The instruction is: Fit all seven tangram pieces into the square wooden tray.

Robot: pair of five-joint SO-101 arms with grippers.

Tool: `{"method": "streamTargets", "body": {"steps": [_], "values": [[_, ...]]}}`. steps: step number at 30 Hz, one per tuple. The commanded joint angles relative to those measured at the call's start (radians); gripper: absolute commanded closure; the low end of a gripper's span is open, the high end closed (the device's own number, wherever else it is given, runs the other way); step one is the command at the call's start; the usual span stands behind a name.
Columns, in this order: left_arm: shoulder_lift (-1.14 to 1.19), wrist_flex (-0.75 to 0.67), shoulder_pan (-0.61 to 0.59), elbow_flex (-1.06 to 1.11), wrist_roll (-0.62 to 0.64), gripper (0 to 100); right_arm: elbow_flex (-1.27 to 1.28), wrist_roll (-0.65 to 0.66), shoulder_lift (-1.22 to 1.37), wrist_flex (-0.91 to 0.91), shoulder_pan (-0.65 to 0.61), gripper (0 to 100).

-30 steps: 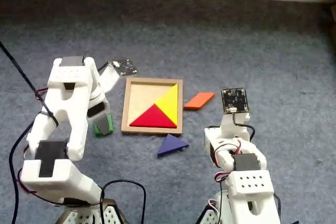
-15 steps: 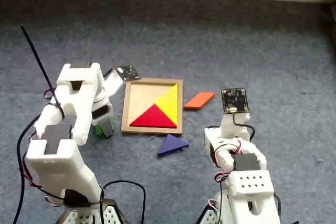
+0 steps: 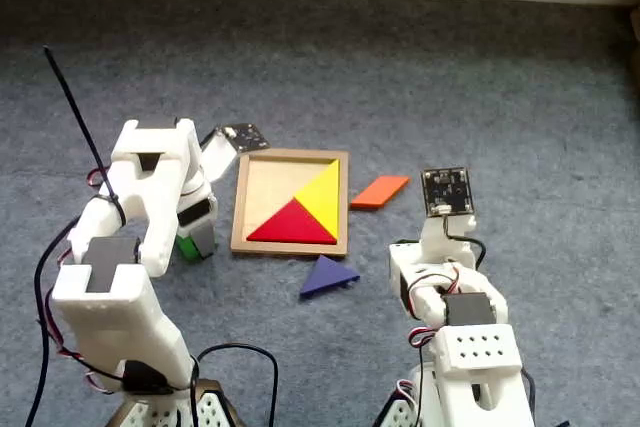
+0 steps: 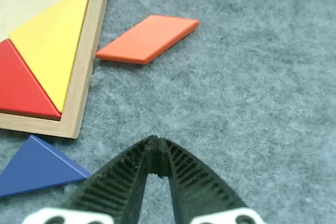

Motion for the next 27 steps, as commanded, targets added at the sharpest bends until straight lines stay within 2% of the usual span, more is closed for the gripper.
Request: {"method": "streamTargets", "body": {"steps": [1, 9, 16, 21, 27], "values": [[-0.044, 0.083, 0.025, -0.044, 0.011, 87, -0.008, 0.02, -0.016, -0.024, 0.01, 99.2], [-0.298, 0.107, 0.056, -0.053, 0.106, 87, -0.008, 0.02, -0.016, -0.024, 0.01, 99.2], [-0.331, 0.115, 0.165, -0.045, 0.163, 86, -0.008, 0.02, -0.016, -0.024, 0.01, 99.2], [-0.341, 0.187, 0.102, -0.048, 0.166, 75, -0.008, 0.02, -0.016, -0.024, 0.01, 99.2], [-0.341, 0.221, -0.015, -0.041, 0.16, 74, -0.008, 0.02, -0.016, -0.024, 0.01, 99.2]]}}
